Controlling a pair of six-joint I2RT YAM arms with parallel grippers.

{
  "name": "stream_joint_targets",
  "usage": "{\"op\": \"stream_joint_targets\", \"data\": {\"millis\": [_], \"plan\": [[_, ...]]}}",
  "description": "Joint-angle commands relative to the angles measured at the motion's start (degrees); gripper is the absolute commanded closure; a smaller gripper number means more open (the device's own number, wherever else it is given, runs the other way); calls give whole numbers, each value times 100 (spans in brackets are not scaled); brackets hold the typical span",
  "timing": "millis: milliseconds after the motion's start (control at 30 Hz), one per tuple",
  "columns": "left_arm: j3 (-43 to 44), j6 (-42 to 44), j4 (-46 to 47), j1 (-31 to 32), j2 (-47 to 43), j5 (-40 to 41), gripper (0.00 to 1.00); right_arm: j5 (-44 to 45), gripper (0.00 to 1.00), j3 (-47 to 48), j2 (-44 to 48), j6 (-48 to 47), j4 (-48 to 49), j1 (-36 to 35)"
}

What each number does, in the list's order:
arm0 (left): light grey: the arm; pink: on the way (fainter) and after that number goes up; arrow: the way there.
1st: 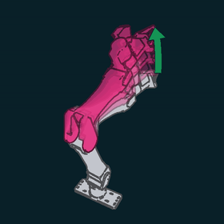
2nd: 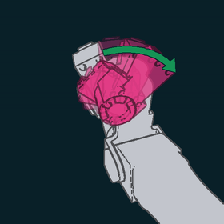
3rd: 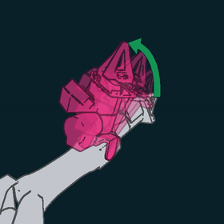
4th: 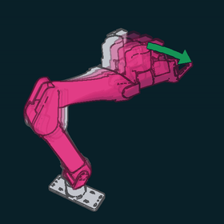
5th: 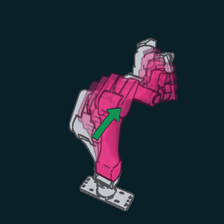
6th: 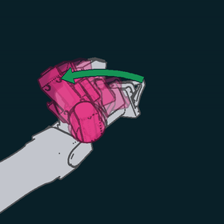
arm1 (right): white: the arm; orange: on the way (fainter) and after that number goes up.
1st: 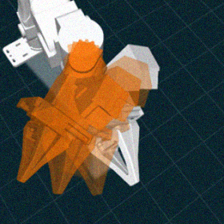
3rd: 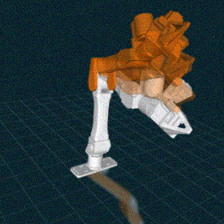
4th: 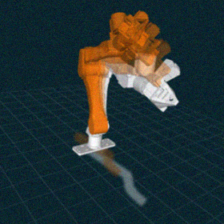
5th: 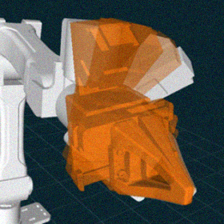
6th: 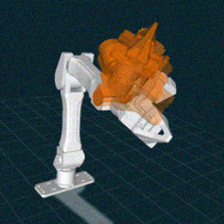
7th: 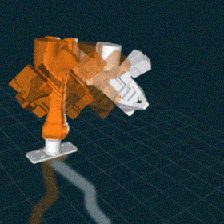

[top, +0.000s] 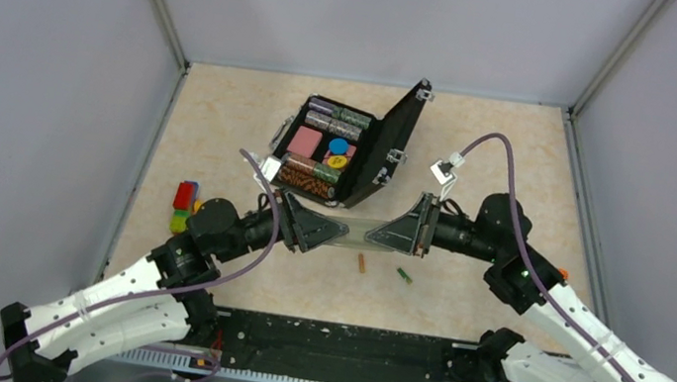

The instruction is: Load the batteries into the remote control

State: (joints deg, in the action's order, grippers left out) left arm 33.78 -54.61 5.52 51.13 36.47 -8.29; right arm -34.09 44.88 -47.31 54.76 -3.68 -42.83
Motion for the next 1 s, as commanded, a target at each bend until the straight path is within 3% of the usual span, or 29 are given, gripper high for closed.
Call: {"op": "stream_joint_targets", "data": {"millis": [0, 133, 233, 367, 467, 533, 667, 767, 800, 900, 967], "plan": [[-37, -264, 127, -16, -166, 98, 51, 168, 100, -210, 67, 362, 758, 20], [-82, -272, 92, -16, -312, 137, 64, 77, 100, -368, 14, 513, 990, 19], [-91, -256, 119, -16, -266, 0, 67, 86, 100, -399, -26, 534, 992, 17], [-77, -230, 168, -16, -29, -305, 54, 55, 100, -408, -105, 533, 992, 20], [-66, -226, 299, -16, 144, -511, 52, 73, 100, -431, -144, 530, 992, 20], [-48, -204, 328, -16, 211, -566, 59, 98, 100, -457, -153, 540, 992, 16], [56, -104, 196, -23, 205, -428, 99, 104, 100, -584, -102, 618, 1045, 24], [76, -44, 154, -25, 151, -351, 100, 117, 97, -666, -71, 639, 1001, 45], [68, -38, 155, -22, 150, -338, 100, 133, 87, -673, -64, 629, 949, 54], [67, 3, -15, -25, 178, -208, 100, 323, 29, -516, 4, 322, 547, 71], [61, 39, -210, -25, 197, -83, 100, 692, 14, -349, 171, -39, -154, 110]]}}
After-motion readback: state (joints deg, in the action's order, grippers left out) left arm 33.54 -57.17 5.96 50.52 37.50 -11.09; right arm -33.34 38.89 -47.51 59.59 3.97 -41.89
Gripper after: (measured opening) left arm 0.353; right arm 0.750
